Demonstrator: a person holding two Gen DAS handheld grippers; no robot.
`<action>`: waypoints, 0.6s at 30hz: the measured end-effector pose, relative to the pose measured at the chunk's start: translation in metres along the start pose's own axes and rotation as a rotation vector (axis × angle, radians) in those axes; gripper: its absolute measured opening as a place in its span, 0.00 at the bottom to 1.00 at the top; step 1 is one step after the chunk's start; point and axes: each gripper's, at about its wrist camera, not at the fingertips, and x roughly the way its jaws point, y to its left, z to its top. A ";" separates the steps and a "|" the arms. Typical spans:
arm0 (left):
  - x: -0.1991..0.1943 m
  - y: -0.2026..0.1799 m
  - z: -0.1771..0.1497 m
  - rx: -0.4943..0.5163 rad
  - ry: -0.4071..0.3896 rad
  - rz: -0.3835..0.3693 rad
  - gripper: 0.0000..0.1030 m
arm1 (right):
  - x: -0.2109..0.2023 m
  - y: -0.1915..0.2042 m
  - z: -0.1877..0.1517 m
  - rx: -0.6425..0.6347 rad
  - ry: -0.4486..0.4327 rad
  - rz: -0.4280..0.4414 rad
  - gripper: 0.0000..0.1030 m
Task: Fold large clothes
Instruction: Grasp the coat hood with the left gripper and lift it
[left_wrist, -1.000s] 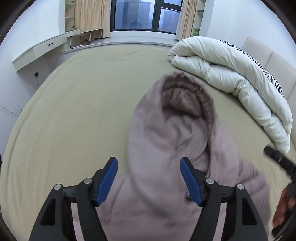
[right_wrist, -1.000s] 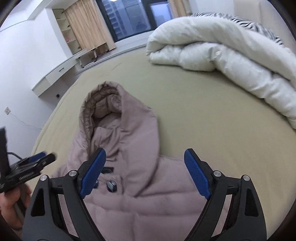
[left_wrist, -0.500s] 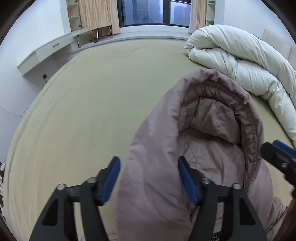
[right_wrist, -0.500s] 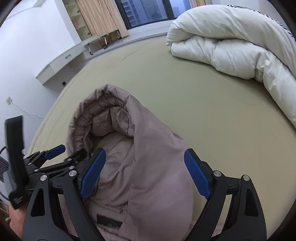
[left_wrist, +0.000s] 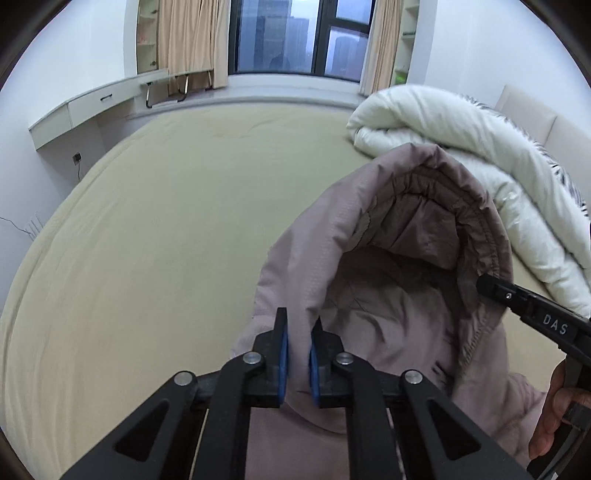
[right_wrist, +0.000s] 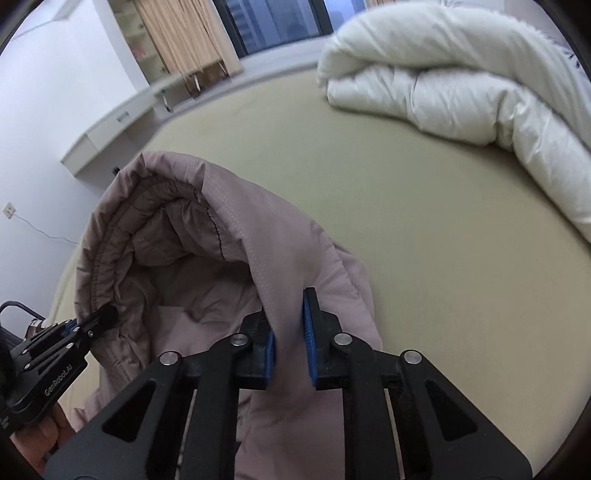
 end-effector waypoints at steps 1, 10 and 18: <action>-0.017 0.001 -0.005 -0.001 -0.022 -0.022 0.10 | -0.020 0.002 -0.006 -0.007 -0.041 0.020 0.12; -0.145 -0.011 -0.113 0.034 -0.120 -0.088 0.10 | -0.169 0.002 -0.106 -0.002 -0.215 0.124 0.12; -0.170 -0.006 -0.134 -0.056 -0.122 -0.083 0.10 | -0.212 0.011 -0.157 -0.111 -0.231 0.066 0.16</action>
